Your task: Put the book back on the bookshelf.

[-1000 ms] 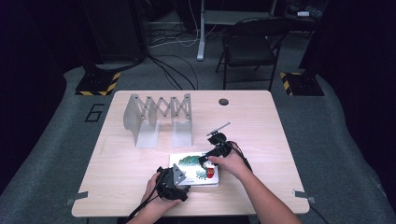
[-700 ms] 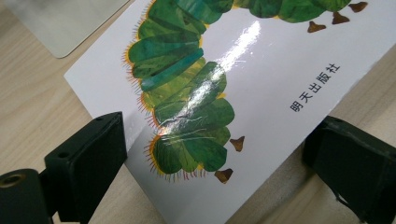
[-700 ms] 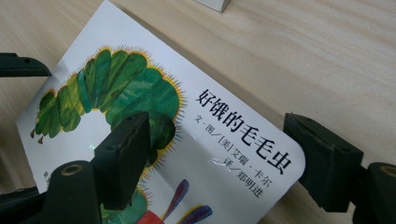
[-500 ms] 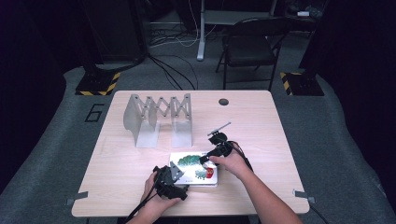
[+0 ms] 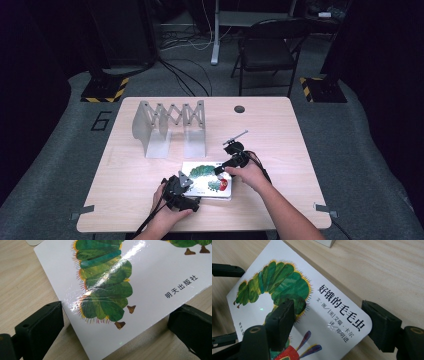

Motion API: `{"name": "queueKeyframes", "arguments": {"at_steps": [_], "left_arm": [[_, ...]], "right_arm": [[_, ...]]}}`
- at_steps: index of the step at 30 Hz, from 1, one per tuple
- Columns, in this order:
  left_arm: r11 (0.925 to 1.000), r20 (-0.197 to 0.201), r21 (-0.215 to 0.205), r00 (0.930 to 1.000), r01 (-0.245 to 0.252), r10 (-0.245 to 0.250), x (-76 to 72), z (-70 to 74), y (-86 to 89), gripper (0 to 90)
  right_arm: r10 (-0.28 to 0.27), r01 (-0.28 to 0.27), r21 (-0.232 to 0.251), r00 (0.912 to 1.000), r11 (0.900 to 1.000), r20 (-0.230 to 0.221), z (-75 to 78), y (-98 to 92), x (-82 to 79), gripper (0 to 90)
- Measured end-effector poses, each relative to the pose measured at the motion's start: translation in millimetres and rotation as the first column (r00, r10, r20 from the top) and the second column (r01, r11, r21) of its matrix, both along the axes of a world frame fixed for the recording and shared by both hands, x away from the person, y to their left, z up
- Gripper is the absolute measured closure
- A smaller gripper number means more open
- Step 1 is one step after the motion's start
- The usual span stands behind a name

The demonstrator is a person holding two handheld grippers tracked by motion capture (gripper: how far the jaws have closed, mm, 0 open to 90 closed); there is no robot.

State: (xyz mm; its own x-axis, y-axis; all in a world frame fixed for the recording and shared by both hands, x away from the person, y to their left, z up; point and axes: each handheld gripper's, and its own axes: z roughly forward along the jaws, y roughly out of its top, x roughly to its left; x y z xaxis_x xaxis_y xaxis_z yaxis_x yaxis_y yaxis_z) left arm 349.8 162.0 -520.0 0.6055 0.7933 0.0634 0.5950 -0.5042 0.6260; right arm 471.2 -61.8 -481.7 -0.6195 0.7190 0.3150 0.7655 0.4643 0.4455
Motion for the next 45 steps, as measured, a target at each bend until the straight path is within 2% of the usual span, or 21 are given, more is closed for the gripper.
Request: {"name": "queueKeyframes", "arguments": {"at_steps": [6,13,18,25,28,38,45], "left_arm": [[1.0,-0.002,-0.005,1.0,-0.007,0.007,0.0,-0.2,-0.6,0.2],[0.9998,-0.004,0.003,0.9998,-0.019,0.019,0.1,0.3,-1.8,0.1],[0.9997,-0.005,-0.001,0.9997,-0.025,0.025,-0.4,0.3,-3.1,0.2],[0.9997,-0.006,-0.002,0.9997,-0.025,0.025,-0.7,0.2,-3.6,0.1],[0.9996,-0.003,-0.001,0.9996,-0.027,0.027,-0.8,0.1,-3.8,0.2],[1.0,-0.015,0.004,0.9999,-0.001,0.001,-0.3,1.8,-1.9,1.5],[0.9995,-0.021,0.008,0.9994,0.03,-0.029,-0.5,3.8,1.8,5.6]], "right_arm": [[0.006,-0.006,0.003,0.9999,1.0,0.009,4.0,-1.2,0.0,31.0],[-0.001,0.001,0.022,1.0,1.0,-0.001,6.0,-4.1,0.0,34.1],[0.01,-0.01,0.017,0.9999,1.0,0.007,6.5,-5.1,0.9,35.2],[0.03,-0.03,0.011,0.9996,0.999,0.002,9.9,-6.6,2.2,38.1],[0.022,-0.022,0.016,0.9997,1.0,-0.006,11.5,-6.8,1.3,39.5],[0.042,-0.042,0.029,0.9991,0.999,-0.005,11.3,-11.1,2.3,41.3],[0.052,-0.052,0.031,0.9986,0.998,-0.004,11.7,-12.1,3.1,41.5]]}}
